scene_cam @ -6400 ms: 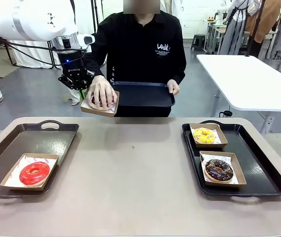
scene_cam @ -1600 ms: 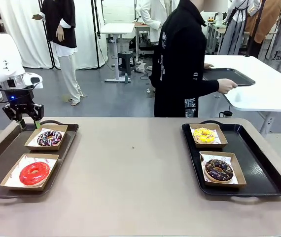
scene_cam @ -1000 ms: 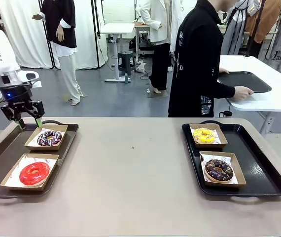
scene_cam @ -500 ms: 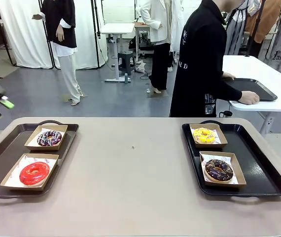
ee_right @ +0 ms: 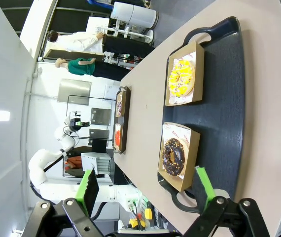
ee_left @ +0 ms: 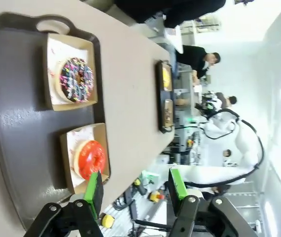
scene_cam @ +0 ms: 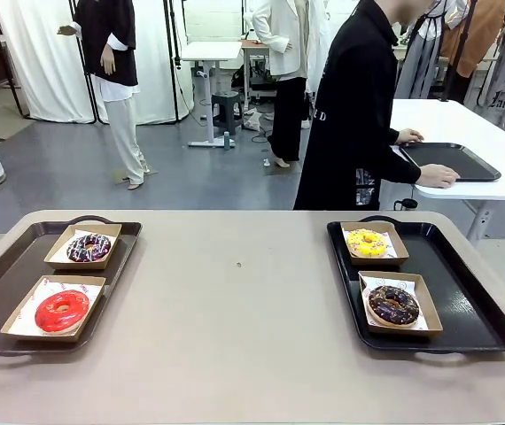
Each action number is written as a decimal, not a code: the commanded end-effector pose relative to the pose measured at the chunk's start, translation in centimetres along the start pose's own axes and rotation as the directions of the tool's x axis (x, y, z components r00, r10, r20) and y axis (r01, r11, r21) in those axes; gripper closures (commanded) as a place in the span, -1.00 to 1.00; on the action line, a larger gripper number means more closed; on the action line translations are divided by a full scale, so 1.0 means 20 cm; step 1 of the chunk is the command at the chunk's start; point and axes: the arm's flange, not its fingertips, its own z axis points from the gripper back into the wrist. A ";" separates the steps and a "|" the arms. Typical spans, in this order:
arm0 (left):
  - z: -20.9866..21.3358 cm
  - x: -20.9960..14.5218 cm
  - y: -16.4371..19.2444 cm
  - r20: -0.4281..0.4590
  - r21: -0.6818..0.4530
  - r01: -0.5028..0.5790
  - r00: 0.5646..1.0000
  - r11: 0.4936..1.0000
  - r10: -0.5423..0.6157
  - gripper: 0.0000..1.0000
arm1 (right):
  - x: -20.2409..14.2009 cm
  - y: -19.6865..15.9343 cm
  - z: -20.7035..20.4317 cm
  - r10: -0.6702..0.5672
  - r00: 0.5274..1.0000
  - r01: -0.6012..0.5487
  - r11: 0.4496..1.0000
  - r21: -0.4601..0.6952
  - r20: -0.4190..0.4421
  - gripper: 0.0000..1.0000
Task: Individually package the donuts and arrange them on the tray.
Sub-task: Place the picked Paper togo box on the Handle tray.
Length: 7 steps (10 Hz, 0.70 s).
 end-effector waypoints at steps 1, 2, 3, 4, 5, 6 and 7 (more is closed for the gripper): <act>0.03 -0.04 0.04 0.003 -0.079 -0.031 1.000 0.996 0.031 -0.40 | 0.00 0.01 0.00 -0.015 1.000 0.015 1.000 -0.002 -0.003 -1.00; 0.04 -0.06 0.06 -0.002 -0.096 -0.071 0.997 0.993 0.071 -0.40 | 0.00 0.01 0.00 -0.015 1.000 0.015 1.000 -0.002 -0.003 -1.00; 0.03 -0.06 0.06 -0.004 -0.101 -0.093 0.996 0.991 0.093 -0.40 | 0.00 0.01 0.00 -0.015 1.000 0.015 1.000 -0.002 -0.003 -1.00; 0.00 -0.06 0.05 -0.011 -0.096 -0.127 0.992 0.987 0.126 -0.40 | 0.00 0.01 0.00 -0.015 1.000 0.015 1.000 -0.002 -0.003 -1.00; -0.03 -0.04 0.05 -0.004 -0.097 -0.139 0.990 0.986 0.139 -0.40 | 0.00 0.01 0.00 -0.015 1.000 0.015 1.000 -0.002 -0.003 -1.00; 0.02 -0.07 0.09 -0.022 -0.076 -0.085 0.996 0.993 0.084 -0.40 | 0.00 0.01 0.00 -0.015 1.000 0.015 1.000 -0.002 -0.003 -1.00; 0.02 -0.07 0.09 -0.022 -0.076 -0.085 0.996 0.993 0.084 -0.40 | 0.00 0.01 0.00 -0.015 1.000 0.015 1.000 -0.002 -0.003 -1.00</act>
